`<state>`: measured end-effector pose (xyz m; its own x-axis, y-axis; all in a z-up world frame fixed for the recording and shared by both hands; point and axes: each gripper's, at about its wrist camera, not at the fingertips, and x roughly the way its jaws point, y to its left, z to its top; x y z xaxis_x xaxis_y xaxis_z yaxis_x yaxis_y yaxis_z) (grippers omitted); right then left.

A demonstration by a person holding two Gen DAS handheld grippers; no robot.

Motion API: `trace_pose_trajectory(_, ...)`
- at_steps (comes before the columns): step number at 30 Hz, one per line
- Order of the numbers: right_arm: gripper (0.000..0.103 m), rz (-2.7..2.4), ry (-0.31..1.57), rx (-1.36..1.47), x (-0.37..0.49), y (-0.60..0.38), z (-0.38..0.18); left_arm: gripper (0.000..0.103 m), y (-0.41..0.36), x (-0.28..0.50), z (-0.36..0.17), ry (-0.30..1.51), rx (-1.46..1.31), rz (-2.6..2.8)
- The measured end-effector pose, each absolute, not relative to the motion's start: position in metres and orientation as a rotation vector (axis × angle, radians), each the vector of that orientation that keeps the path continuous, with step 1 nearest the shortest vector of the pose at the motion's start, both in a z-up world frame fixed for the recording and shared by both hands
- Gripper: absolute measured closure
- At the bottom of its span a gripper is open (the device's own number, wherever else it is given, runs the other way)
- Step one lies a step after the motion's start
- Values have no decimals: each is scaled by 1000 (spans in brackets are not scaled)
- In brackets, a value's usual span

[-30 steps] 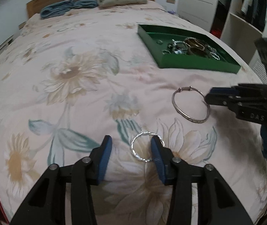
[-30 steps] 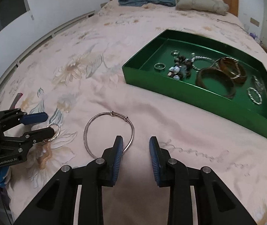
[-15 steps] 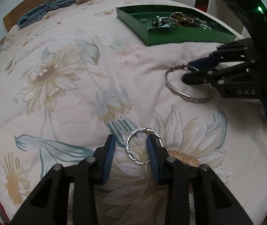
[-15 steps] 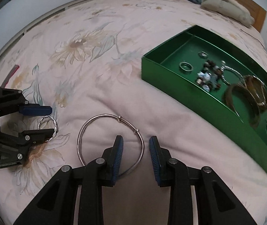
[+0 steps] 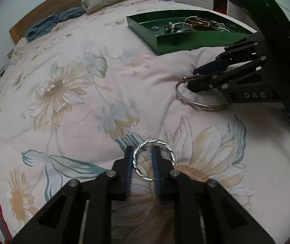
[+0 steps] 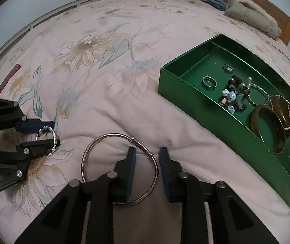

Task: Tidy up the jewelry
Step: 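Grasp the twisted silver ring with the left tool while the right tool grasps the plain silver bangle, then lift the twisted ring and silver bangle and carry both over the green tray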

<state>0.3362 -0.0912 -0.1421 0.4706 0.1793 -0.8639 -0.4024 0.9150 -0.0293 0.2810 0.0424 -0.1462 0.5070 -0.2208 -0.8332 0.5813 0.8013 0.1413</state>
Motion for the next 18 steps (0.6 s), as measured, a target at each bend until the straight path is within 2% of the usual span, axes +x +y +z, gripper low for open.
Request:
trace_pose_trajectory(2,93,346,1003,-226,332,-92,-141,94,39,277,-145,907,452,-482)
trace_pose_trajectory(5,97,332,978,-194,324,-98,-135,98,36,274,-143,894,443,-446)
trace_pose_trajectory(18,97,239,809,-171,237,-134,-73,98,29,232,-97,812,326,-366)
